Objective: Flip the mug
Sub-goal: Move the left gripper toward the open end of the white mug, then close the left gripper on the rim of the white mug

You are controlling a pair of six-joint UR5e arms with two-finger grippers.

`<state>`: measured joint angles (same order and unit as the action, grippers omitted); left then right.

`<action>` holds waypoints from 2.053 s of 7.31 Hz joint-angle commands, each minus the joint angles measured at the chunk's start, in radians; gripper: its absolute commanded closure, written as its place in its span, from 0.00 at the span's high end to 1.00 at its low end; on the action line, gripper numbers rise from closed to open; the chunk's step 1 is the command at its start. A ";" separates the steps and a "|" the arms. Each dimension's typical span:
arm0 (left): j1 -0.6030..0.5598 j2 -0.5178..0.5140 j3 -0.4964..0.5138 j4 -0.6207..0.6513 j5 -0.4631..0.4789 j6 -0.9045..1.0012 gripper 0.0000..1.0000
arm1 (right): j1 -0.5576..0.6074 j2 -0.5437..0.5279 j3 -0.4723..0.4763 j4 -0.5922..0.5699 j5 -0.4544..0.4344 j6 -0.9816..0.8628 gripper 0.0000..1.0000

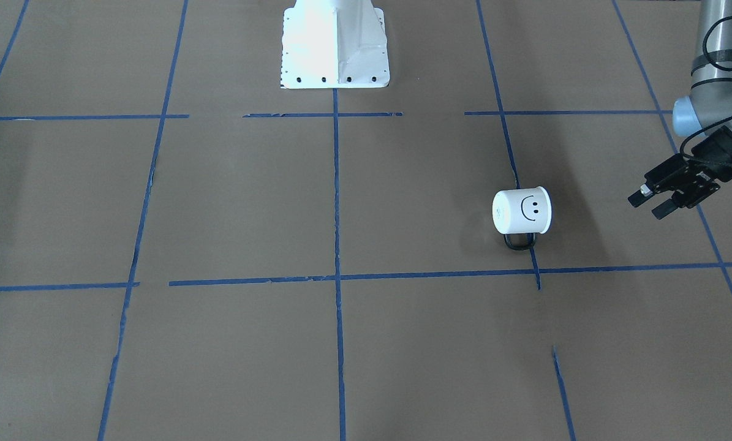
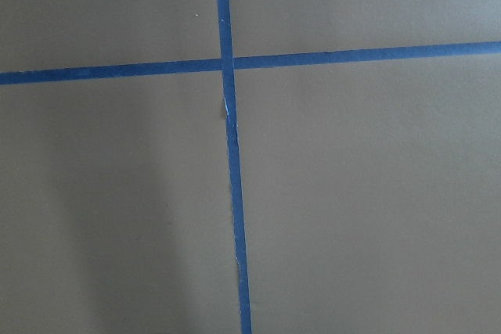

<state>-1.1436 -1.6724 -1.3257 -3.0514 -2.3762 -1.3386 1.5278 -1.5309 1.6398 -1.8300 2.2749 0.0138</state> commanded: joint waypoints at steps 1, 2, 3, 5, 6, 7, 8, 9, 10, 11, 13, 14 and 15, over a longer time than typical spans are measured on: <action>0.091 -0.001 0.008 -0.133 0.109 -0.205 1.00 | 0.000 0.000 0.000 0.000 0.000 0.000 1.00; 0.103 0.000 0.020 -0.176 0.118 -0.244 1.00 | 0.000 0.000 0.000 0.000 0.000 0.000 1.00; 0.134 0.000 0.063 -0.281 0.170 -0.301 1.00 | 0.000 0.000 0.000 0.000 0.000 0.000 1.00; 0.215 -0.001 0.105 -0.403 0.320 -0.410 1.00 | 0.000 0.000 0.000 0.000 0.000 0.000 1.00; 0.257 -0.001 0.106 -0.443 0.387 -0.456 1.00 | 0.000 0.000 0.000 0.000 0.000 0.000 1.00; 0.277 -0.001 0.106 -0.473 0.409 -0.500 1.00 | 0.000 0.000 0.000 0.000 0.000 0.000 1.00; 0.304 -0.001 0.106 -0.518 0.458 -0.554 1.00 | 0.000 0.000 0.000 0.000 0.000 0.000 1.00; 0.339 -0.012 0.109 -0.527 0.478 -0.557 1.00 | 0.000 0.000 0.000 0.000 0.000 0.000 1.00; 0.366 -0.042 0.129 -0.526 0.482 -0.551 1.00 | 0.000 0.000 0.000 0.000 0.000 0.000 1.00; 0.380 -0.062 0.137 -0.521 0.480 -0.542 1.00 | 0.000 0.000 0.000 0.000 0.000 0.000 1.00; 0.384 -0.081 0.138 -0.511 0.476 -0.530 1.00 | 0.000 0.000 0.000 0.000 0.000 0.000 1.00; 0.384 -0.082 0.140 -0.509 0.474 -0.530 0.85 | 0.000 0.000 0.000 0.000 0.000 0.000 1.00; 0.384 -0.084 0.135 -0.492 0.469 -0.530 0.53 | 0.000 0.000 0.000 0.000 0.000 0.000 1.00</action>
<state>-0.7600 -1.7528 -1.1877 -3.5578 -1.9024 -1.8693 1.5278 -1.5309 1.6398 -1.8300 2.2749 0.0138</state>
